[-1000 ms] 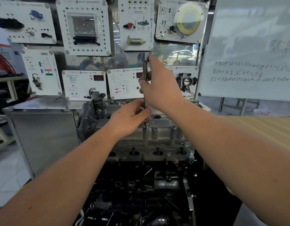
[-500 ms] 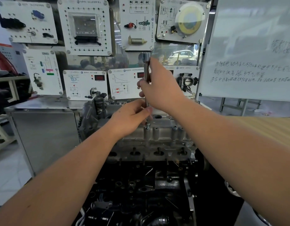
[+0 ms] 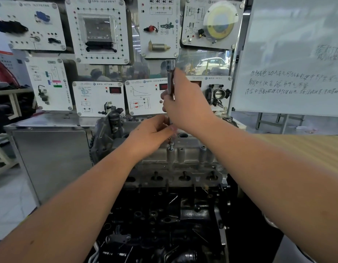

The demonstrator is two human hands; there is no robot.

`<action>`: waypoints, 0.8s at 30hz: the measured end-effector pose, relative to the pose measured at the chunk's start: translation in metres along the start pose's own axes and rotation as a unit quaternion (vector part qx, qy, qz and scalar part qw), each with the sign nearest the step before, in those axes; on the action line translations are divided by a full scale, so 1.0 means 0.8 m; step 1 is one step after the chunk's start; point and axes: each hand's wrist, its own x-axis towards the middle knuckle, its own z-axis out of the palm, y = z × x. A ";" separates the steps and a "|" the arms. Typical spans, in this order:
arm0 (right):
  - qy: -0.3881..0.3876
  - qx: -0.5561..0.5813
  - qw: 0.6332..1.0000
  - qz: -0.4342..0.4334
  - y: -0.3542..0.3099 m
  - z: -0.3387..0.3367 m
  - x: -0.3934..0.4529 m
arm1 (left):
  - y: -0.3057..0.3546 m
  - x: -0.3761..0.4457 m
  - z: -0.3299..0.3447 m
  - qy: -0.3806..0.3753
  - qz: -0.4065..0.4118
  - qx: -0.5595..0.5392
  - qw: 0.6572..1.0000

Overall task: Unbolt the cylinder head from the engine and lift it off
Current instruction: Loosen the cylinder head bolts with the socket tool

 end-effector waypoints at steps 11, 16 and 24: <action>0.033 0.014 0.999 0.006 0.006 0.005 0.000 | 0.008 -0.003 0.001 0.024 0.010 0.005 1.000; 0.019 0.005 1.000 0.000 0.004 0.005 -0.001 | 0.000 0.001 -0.001 -0.008 0.010 0.035 0.999; 0.034 0.031 0.999 0.004 0.003 0.005 0.000 | 0.005 -0.002 -0.001 0.001 0.008 -0.016 1.000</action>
